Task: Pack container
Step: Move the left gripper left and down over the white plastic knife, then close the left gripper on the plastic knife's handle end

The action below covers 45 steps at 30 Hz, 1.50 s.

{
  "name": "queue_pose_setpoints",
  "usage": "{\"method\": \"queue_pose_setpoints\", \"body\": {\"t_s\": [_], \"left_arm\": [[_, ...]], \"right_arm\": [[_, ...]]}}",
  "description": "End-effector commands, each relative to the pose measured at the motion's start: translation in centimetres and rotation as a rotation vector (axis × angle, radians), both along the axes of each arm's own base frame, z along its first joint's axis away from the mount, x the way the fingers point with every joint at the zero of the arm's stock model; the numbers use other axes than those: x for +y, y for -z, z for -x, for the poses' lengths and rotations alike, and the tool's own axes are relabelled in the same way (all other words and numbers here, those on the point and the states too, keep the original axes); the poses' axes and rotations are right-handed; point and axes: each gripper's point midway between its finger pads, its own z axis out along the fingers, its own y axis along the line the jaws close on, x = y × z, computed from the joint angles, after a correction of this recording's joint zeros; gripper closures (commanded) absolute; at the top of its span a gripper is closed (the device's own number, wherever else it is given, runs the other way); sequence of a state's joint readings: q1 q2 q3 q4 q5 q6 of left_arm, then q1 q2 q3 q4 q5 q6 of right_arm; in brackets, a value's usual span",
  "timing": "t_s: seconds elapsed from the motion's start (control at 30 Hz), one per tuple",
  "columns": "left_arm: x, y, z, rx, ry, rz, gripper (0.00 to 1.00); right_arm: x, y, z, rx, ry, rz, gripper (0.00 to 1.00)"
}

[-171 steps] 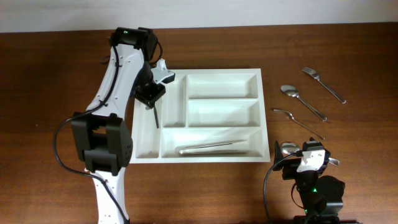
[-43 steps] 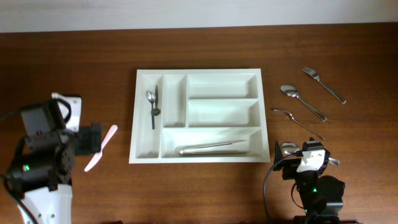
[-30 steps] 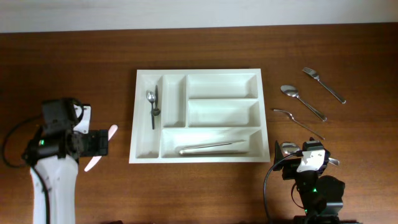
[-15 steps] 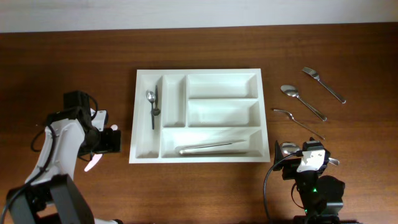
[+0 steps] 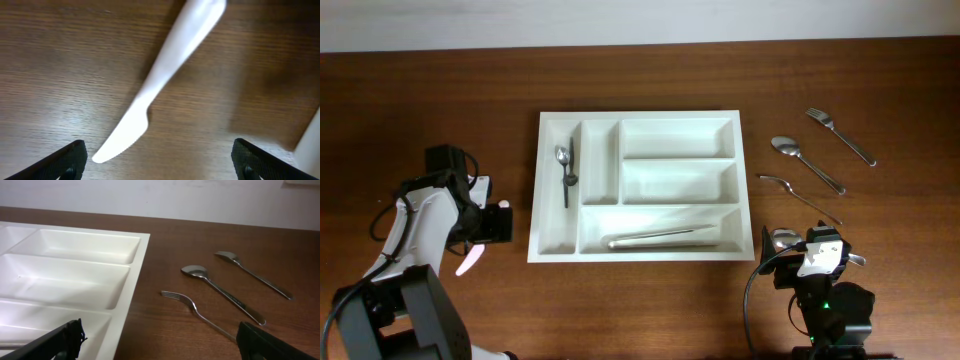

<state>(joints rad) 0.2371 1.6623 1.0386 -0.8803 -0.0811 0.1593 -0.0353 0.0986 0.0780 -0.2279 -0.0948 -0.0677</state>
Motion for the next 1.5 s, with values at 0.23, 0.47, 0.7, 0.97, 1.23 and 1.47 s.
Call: {"method": "queue_pose_setpoints", "body": {"t_s": [0.23, 0.47, 0.7, 0.97, 1.23, 1.47], "left_arm": [[1.4, 0.1, -0.9, -0.026, 0.05, -0.071, 0.07], [1.5, 0.0, -2.1, -0.074, 0.052, -0.077, 0.07], [1.3, 1.6, -2.1, -0.04, 0.054, -0.053, 0.07], [0.7, 3.6, -1.8, 0.005, 0.031, -0.011, 0.09], [0.2, 4.1, -2.1, -0.002, 0.034, 0.024, 0.09], [0.0, 4.6, -2.3, -0.003, 0.035, 0.039, 0.17]], "right_arm": [[0.4, 0.2, 0.0, -0.003, -0.017, 0.001, 0.01], [0.4, 0.2, 0.0, -0.003, -0.017, 0.0, 0.01], [0.4, 0.2, 0.0, -0.003, -0.017, 0.0, 0.01], [0.4, 0.2, 0.0, -0.003, -0.017, 0.0, 0.01], [0.4, 0.2, 0.0, -0.003, -0.017, 0.0, 0.01], [0.4, 0.2, 0.0, -0.003, -0.017, 0.0, 0.01]]}}
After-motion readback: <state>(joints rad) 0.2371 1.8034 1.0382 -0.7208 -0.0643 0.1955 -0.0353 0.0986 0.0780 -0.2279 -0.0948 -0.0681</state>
